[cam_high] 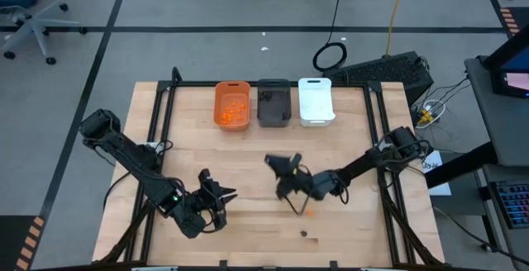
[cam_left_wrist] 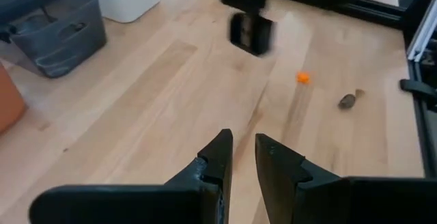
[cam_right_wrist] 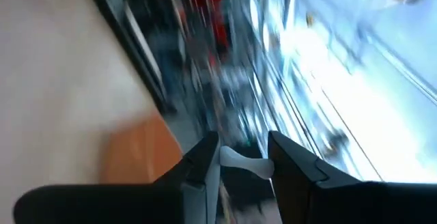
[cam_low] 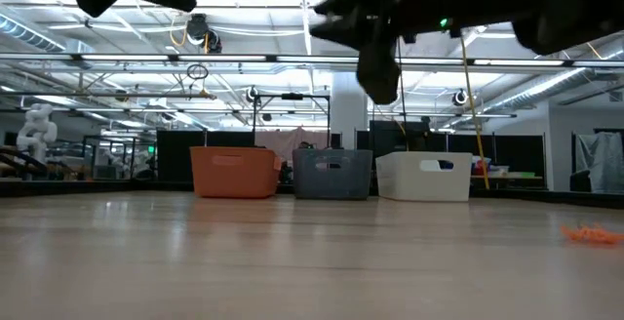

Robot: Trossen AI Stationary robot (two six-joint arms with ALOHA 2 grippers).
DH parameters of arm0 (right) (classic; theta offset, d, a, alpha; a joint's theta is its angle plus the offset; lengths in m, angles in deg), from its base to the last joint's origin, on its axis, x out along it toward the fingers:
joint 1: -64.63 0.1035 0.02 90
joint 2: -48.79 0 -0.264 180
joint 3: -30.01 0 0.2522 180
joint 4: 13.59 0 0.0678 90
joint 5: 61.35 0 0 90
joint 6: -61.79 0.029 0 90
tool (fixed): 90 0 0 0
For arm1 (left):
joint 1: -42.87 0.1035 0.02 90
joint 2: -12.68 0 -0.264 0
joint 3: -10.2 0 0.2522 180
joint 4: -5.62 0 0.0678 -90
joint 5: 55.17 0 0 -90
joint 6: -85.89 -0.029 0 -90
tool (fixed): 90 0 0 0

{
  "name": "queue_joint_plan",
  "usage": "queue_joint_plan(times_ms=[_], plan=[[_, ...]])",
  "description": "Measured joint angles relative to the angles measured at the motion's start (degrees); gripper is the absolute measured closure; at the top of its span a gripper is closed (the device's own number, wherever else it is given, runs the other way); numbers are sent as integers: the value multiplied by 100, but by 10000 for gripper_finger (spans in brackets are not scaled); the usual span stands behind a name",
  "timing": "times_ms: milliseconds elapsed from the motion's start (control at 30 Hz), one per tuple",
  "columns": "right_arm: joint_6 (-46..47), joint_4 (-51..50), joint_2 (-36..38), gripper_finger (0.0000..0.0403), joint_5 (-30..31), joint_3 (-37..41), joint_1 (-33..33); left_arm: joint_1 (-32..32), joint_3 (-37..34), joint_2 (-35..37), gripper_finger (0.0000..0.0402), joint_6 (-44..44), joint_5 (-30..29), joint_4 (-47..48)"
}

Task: Sort Halloween decoration
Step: Put the white bone toy into the white bin

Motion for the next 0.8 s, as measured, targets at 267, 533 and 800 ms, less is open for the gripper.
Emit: queue_joint_plan(times_ms=[267,533,800], plan=[[-1124,311,14,317,1224,0,-995,-4,0,-1,336,-5,-35,477],[-627,472,14,317,1329,440,-2364,-4,0,-4,336,-6,11,654],[541,1457,14,316,1341,1348,-3328,17,0,-4,336,-12,6,932]])
